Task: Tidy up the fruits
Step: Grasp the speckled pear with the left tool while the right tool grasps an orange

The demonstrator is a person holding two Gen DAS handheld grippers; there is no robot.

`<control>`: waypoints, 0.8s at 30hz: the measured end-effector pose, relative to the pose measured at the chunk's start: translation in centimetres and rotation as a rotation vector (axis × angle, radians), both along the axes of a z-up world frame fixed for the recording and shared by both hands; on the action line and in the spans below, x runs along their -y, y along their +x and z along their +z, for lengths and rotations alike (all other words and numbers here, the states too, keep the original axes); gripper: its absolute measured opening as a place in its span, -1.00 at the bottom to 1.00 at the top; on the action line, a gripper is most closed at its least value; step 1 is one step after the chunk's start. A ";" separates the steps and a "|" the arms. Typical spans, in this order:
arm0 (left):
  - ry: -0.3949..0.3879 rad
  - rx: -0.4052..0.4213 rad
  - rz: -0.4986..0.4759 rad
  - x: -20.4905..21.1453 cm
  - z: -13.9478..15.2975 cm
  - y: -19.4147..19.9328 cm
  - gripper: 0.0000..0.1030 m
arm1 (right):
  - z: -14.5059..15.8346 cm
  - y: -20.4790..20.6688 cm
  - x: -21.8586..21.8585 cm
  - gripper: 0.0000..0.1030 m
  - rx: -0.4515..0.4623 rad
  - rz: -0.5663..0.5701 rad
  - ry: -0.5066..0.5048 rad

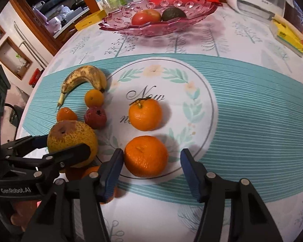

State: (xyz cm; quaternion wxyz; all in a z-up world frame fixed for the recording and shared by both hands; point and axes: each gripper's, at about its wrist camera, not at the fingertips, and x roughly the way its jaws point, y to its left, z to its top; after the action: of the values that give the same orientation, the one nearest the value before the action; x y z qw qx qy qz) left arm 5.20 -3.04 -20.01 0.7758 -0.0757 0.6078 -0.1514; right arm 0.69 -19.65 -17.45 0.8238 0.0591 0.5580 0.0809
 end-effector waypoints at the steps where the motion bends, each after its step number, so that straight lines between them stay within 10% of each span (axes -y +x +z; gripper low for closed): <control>1: -0.003 -0.001 0.000 0.0 -0.1 0.0 0.67 | -0.1 0.1 -0.1 0.02 -0.004 0.003 0.009; 24: 0.061 0.008 -0.042 2.3 -0.9 0.6 0.39 | 0.8 0.0 1.3 -0.14 0.010 0.006 0.018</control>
State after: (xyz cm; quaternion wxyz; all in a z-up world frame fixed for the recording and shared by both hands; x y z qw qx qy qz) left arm 5.81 -5.31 -20.92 0.7768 -0.0386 0.6107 -0.1490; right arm 0.71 -21.00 -16.70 0.8257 0.0646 0.5533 0.0888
